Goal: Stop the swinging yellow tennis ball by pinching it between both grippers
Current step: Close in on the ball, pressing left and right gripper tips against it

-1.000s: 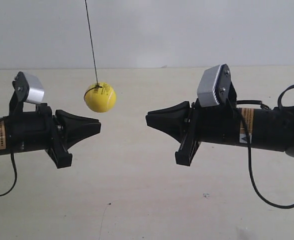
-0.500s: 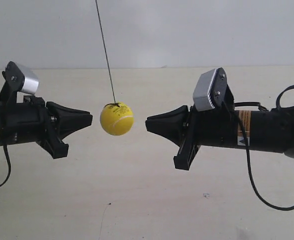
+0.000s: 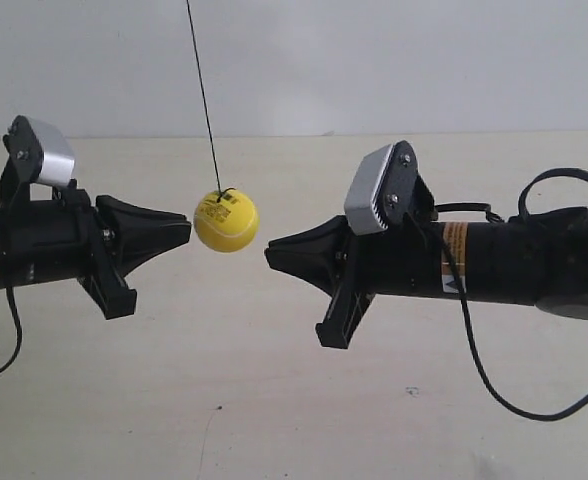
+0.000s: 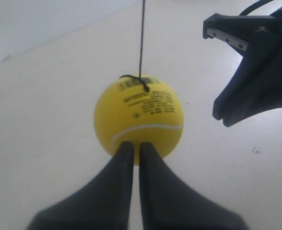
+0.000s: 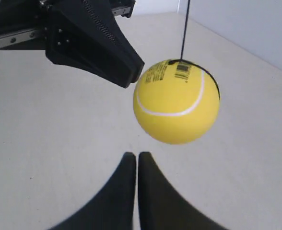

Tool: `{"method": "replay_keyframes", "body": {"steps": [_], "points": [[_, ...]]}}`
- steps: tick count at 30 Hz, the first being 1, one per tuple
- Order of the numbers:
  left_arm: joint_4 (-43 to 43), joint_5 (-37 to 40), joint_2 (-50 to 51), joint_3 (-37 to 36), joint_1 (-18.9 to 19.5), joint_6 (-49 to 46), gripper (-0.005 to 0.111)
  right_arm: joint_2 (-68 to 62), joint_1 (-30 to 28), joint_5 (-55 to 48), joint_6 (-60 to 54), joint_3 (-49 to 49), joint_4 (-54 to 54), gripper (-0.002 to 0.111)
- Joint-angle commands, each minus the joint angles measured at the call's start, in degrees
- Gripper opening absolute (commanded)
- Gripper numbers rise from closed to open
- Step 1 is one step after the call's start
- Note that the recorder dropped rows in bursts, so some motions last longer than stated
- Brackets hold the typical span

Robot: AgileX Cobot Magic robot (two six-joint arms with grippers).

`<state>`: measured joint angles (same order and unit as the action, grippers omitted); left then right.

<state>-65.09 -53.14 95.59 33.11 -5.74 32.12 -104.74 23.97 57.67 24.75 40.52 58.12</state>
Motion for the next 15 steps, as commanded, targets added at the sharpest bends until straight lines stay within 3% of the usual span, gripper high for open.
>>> {"method": "replay_keyframes", "body": {"steps": [1,15], "points": [[2.8,-0.4,-0.2,0.3,-0.2,-2.7,0.005,-2.0,0.2,-0.5,0.5,3.4,-0.2,0.0],[4.6,-2.1,3.3,0.3,-0.2,-5.1,0.005,-6.3,0.2,5.1,1.5,7.1,1.8,0.0]]}}
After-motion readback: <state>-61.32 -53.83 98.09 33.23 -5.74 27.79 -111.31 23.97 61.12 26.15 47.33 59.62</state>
